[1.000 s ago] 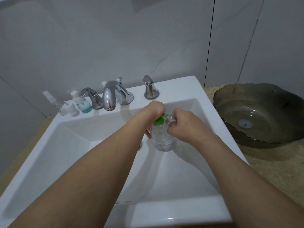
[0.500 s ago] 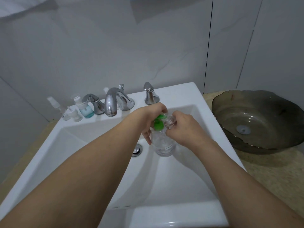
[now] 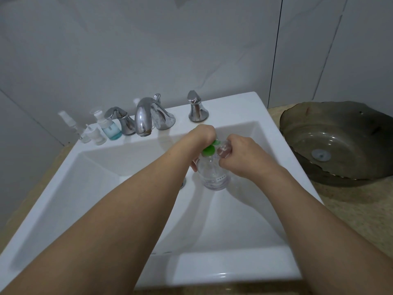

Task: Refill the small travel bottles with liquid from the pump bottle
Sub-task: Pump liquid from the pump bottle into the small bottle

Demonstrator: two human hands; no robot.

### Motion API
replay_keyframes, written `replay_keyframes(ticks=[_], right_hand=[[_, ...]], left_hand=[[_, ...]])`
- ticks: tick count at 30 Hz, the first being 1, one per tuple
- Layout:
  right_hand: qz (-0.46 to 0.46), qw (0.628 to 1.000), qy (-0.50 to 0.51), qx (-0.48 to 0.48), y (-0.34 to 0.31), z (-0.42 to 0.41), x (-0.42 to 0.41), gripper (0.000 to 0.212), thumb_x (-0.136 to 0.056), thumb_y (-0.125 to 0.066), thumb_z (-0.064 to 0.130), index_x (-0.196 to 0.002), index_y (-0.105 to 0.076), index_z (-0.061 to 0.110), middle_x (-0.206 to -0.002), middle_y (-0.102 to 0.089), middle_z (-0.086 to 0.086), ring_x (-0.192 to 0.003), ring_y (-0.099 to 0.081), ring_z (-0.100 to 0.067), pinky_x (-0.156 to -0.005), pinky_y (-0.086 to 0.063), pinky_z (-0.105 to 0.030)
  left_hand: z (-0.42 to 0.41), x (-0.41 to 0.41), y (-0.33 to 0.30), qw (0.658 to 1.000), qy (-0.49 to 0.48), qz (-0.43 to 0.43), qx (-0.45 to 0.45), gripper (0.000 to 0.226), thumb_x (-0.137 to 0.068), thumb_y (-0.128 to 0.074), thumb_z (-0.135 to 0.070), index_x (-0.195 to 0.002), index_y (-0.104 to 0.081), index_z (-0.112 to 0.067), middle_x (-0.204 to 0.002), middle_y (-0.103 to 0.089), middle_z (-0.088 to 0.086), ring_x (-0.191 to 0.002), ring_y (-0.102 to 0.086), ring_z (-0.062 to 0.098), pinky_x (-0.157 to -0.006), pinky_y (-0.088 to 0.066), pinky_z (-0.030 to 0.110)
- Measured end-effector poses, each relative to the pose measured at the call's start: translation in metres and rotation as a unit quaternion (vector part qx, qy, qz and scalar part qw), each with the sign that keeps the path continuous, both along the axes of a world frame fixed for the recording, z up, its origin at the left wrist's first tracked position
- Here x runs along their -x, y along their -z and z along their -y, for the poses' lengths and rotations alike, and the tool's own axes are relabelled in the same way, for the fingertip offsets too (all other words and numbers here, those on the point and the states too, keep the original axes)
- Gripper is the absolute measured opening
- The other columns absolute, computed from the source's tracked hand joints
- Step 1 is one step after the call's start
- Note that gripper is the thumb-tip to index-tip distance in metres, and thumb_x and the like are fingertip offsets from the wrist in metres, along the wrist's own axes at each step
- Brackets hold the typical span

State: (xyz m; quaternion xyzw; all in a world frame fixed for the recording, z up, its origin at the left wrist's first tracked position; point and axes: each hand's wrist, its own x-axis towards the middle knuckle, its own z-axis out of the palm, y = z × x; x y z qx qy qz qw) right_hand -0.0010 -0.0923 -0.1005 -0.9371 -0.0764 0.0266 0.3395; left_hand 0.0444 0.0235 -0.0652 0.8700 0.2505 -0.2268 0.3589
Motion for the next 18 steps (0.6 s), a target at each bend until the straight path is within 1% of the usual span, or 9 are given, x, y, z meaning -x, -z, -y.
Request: replay_keyframes(ticks=[4, 6, 8, 9, 11, 13, 15, 17, 18], right_hand=[[-0.005, 1.000, 0.001, -0.009, 0.000, -0.001, 0.000, 0.019, -0.078, -0.063, 0.025, -0.080, -0.044, 0.023, -0.085, -0.052, 0.004, -0.081, -0.053, -0.023, -0.059, -0.036, -0.029], [0.001, 1.000, 0.000, -0.015, 0.000, -0.002, 0.001, 0.024, -0.077, -0.063, 0.024, -0.075, -0.040, 0.026, -0.081, -0.050, 0.008, -0.078, -0.051, -0.021, -0.054, -0.033, -0.027], [0.007, 1.000, -0.002, -0.030, -0.001, -0.002, 0.002, 0.030, -0.078, -0.064, 0.025, -0.072, -0.035, 0.028, -0.075, -0.044, 0.013, -0.074, -0.047, -0.017, -0.052, -0.029, -0.022], [0.013, 0.999, -0.003, -0.041, -0.003, -0.002, 0.003, 0.031, -0.079, -0.064, 0.025, -0.072, -0.035, 0.028, -0.075, -0.043, 0.014, -0.073, -0.046, -0.015, -0.051, -0.028, -0.021], [0.025, 0.998, -0.004, -0.054, -0.004, -0.002, 0.003, 0.027, -0.079, -0.065, 0.025, -0.075, -0.038, 0.027, -0.075, -0.044, 0.013, -0.073, -0.047, -0.016, -0.053, -0.030, -0.023], [0.032, 0.998, -0.001, -0.052, -0.004, -0.002, 0.003, 0.023, -0.078, -0.065, 0.027, -0.083, -0.043, 0.023, -0.078, -0.046, 0.011, -0.076, -0.050, -0.020, -0.058, -0.035, -0.029], [0.029, 0.998, 0.000, -0.050, -0.004, -0.001, 0.003, 0.023, -0.079, -0.064, 0.027, -0.087, -0.044, 0.021, -0.077, -0.045, 0.012, -0.078, -0.050, -0.021, -0.063, -0.035, -0.029], [0.021, 0.998, -0.002, -0.056, -0.004, -0.001, 0.003, 0.023, -0.080, -0.064, 0.026, -0.088, -0.043, 0.020, -0.076, -0.043, 0.013, -0.077, -0.049, -0.020, -0.058, -0.033, -0.029], [0.017, 0.998, -0.003, -0.060, -0.004, -0.001, 0.003, 0.023, -0.080, -0.064, 0.025, -0.088, -0.043, 0.020, -0.076, -0.043, 0.013, -0.076, -0.049, -0.020, -0.054, -0.032, -0.027]], left_hand=[[-0.003, 0.000, 0.001, 1.000, -0.002, -0.006, 0.004, 0.041, -0.094, -0.034, -0.011, -0.119, -0.061, 0.005, -0.120, -0.062, 0.028, -0.104, -0.065, 0.049, -0.085, -0.057, 0.064], [-0.008, -0.001, 0.000, 1.000, 0.000, -0.015, 0.018, 0.040, -0.091, -0.038, -0.017, -0.115, -0.064, 0.001, -0.119, -0.065, 0.024, -0.101, -0.067, 0.046, -0.084, -0.057, 0.062], [-0.014, -0.003, -0.002, 0.997, -0.002, -0.040, 0.059, 0.036, -0.090, -0.043, -0.028, -0.109, -0.064, -0.005, -0.118, -0.067, 0.018, -0.100, -0.066, 0.045, -0.084, -0.057, 0.061], [-0.017, -0.005, -0.006, 0.995, -0.004, -0.058, 0.084, 0.037, -0.092, -0.045, -0.034, -0.111, -0.061, -0.007, -0.119, -0.066, 0.017, -0.104, -0.064, 0.048, -0.085, -0.055, 0.064], [-0.019, -0.007, -0.011, 0.990, -0.004, -0.085, 0.117, 0.046, -0.094, -0.046, -0.042, -0.124, -0.056, -0.008, -0.126, -0.061, 0.017, -0.113, -0.056, 0.054, -0.085, -0.051, 0.072], [-0.019, -0.009, -0.012, 0.988, -0.002, -0.096, 0.121, 0.052, -0.094, -0.046, -0.045, -0.132, -0.052, -0.009, -0.130, -0.058, 0.017, -0.121, -0.050, 0.056, -0.085, -0.049, 0.075], [-0.016, -0.009, -0.011, 0.989, -0.003, -0.094, 0.114, 0.054, -0.094, -0.046, -0.045, -0.134, -0.050, -0.008, -0.132, -0.056, 0.017, -0.124, -0.047, 0.056, -0.084, -0.048, 0.076], [-0.014, -0.007, -0.012, 0.991, -0.001, -0.085, 0.102, 0.048, -0.096, -0.045, -0.041, -0.128, -0.052, -0.006, -0.130, -0.056, 0.017, -0.124, -0.048, 0.055, -0.086, -0.049, 0.076], [-0.013, -0.005, -0.013, 0.992, 0.000, -0.079, 0.094, 0.042, -0.097, -0.044, -0.038, -0.118, -0.054, -0.004, -0.125, -0.057, 0.018, -0.121, -0.049, 0.054, -0.087, -0.049, 0.075]])
